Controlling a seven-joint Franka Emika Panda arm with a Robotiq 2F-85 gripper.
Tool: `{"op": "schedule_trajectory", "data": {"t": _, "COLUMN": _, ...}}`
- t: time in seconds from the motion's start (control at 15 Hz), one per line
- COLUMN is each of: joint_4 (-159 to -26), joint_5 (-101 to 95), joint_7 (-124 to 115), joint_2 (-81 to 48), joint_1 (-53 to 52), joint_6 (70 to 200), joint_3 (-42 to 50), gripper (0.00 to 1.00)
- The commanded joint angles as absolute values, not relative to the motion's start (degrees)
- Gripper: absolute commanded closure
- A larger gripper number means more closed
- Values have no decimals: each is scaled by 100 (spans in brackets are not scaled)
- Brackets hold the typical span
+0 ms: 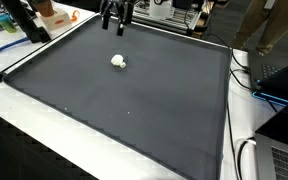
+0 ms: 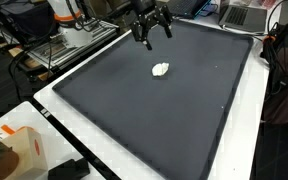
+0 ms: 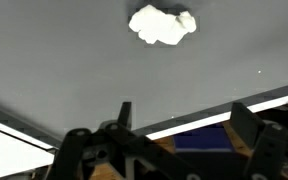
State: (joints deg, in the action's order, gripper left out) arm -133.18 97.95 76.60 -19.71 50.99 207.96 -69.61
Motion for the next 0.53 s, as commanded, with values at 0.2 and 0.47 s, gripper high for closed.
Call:
{"op": "schedule_trajectory", "data": {"t": 0.2, "joint_4": -12429, "joint_5": 9654, "joint_7": 8172, "joint_2": -3411, "joint_1": 4240, "joint_6": 21413, "joint_3": -6046, "gripper": 0}}
{"op": "schedule_trajectory", "data": {"t": 0.47, "joint_4": -12197, "joint_5": 9342, "joint_7": 7826, "joint_2": -3615, "joint_1": 3725, "joint_6": 21577, "joint_3": -5653, "gripper": 0}}
